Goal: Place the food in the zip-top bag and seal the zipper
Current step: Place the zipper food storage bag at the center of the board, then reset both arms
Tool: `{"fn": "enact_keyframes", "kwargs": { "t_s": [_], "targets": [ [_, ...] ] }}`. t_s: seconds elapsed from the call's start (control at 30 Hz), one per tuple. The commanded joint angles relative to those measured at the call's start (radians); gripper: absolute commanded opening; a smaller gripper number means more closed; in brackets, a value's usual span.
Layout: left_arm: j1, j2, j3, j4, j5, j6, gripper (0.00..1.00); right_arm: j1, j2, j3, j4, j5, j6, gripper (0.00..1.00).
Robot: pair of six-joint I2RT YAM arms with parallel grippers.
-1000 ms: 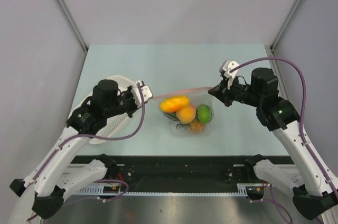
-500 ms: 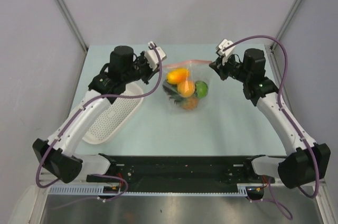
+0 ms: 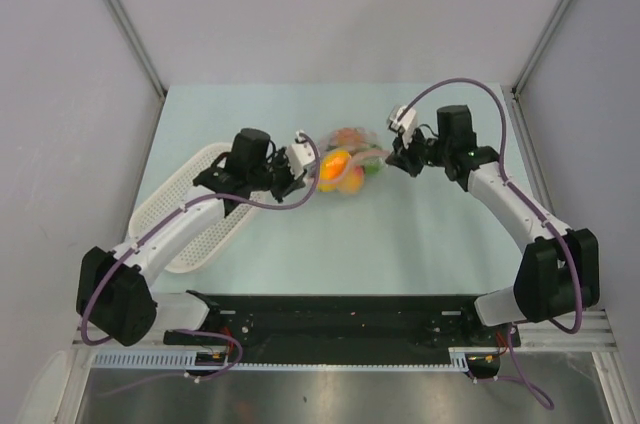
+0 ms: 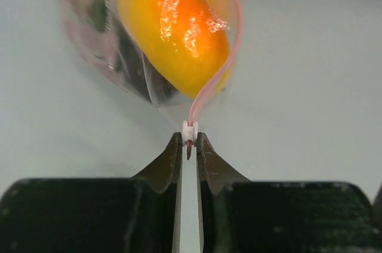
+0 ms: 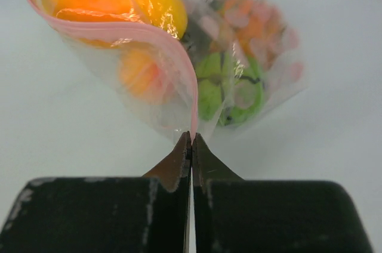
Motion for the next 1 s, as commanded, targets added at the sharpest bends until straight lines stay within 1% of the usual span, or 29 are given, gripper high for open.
{"fn": "enact_keyframes", "kwargs": {
  "t_s": [0.0, 0.13, 0.23, 0.27, 0.3, 0.33, 0.37, 0.4, 0.43, 0.47, 0.5, 0.53, 0.57, 0.6, 0.63, 0.67, 0.7, 0.73, 0.77, 0.8, 0.83, 0.93, 0.97],
  "targets": [
    [-0.017, -0.064, -0.126, -0.018, 0.080, 0.011, 0.00, 0.016, -0.014, -0.097, -0.171, -0.063, -0.104, 0.00],
    [-0.042, -0.095, -0.192, -0.015, 0.094, -0.033, 0.00, 0.034, -0.076, -0.173, -0.198, -0.058, -0.116, 0.00],
    [-0.060, -0.123, -0.241, -0.007, 0.097, -0.047, 0.01, 0.053, -0.135, -0.233, -0.244, -0.052, -0.164, 0.00],
    [-0.069, -0.129, -0.250, -0.009, 0.097, -0.049, 0.05, 0.057, -0.150, -0.250, -0.256, -0.049, -0.173, 0.05],
    [-0.076, -0.141, -0.263, -0.013, 0.099, -0.043, 0.09, 0.063, -0.165, -0.270, -0.286, -0.045, -0.184, 0.12],
    [-0.092, -0.149, -0.267, -0.030, 0.103, -0.039, 0.15, 0.079, -0.182, -0.278, -0.302, -0.039, -0.197, 0.29],
    [-0.100, -0.159, -0.270, -0.038, 0.107, -0.036, 0.27, 0.085, -0.217, -0.284, -0.328, -0.034, -0.202, 0.38],
    [-0.103, -0.176, -0.273, -0.048, 0.108, -0.036, 0.31, 0.091, -0.235, -0.292, -0.339, -0.031, -0.201, 0.45],
    [-0.106, -0.187, -0.273, -0.065, 0.113, -0.039, 0.37, 0.094, -0.253, -0.293, -0.346, -0.028, -0.196, 0.58],
    [-0.106, -0.196, -0.270, -0.074, 0.114, -0.044, 0.49, 0.100, -0.296, -0.293, -0.356, -0.023, -0.179, 0.63],
    [-0.106, -0.205, -0.261, -0.087, 0.111, -0.050, 0.55, 0.103, -0.314, -0.293, -0.359, -0.013, -0.170, 0.67],
    [-0.106, -0.227, -0.254, -0.114, 0.107, -0.052, 0.61, 0.106, -0.339, -0.293, -0.360, -0.005, -0.155, 0.73],
    [-0.106, -0.236, -0.246, -0.128, 0.099, -0.058, 0.69, 0.108, -0.382, -0.293, -0.357, 0.001, -0.126, 0.77],
    [-0.103, -0.260, -0.229, -0.154, 0.093, -0.071, 0.74, 0.109, -0.408, -0.295, -0.354, 0.020, -0.109, 0.81],
    [-0.102, -0.270, -0.221, -0.165, 0.076, -0.079, 0.84, 0.109, -0.429, -0.293, -0.351, 0.027, -0.093, 0.83],
    [-0.094, -0.282, -0.197, -0.180, 0.079, -0.094, 0.90, 0.109, -0.472, -0.292, -0.346, 0.046, -0.061, 0.85],
    [-0.068, -0.297, -0.183, -0.202, 0.082, -0.110, 0.94, 0.111, -0.489, -0.287, -0.342, 0.057, -0.043, 0.91],
    [-0.051, -0.305, -0.168, -0.209, 0.088, -0.127, 1.00, 0.111, -0.506, -0.283, -0.330, 0.070, -0.023, 0.93],
    [-0.028, -0.310, -0.131, -0.219, 0.097, -0.163, 1.00, 0.108, -0.535, -0.278, -0.324, 0.098, 0.029, 0.95],
    [0.019, -0.313, -0.108, -0.234, 0.105, -0.180, 1.00, 0.106, -0.544, -0.269, -0.316, 0.110, 0.054, 0.98],
    [0.044, -0.317, -0.086, -0.239, 0.110, -0.196, 1.00, 0.102, -0.552, -0.251, -0.301, 0.122, 0.083, 0.99],
    [0.148, -0.301, 0.047, -0.257, 0.090, -0.286, 1.00, 0.059, -0.552, -0.195, -0.256, 0.191, 0.210, 1.00],
    [0.217, -0.288, 0.078, -0.263, 0.091, -0.340, 1.00, 0.021, -0.543, -0.177, -0.247, 0.202, 0.267, 1.00]
  ]
}}
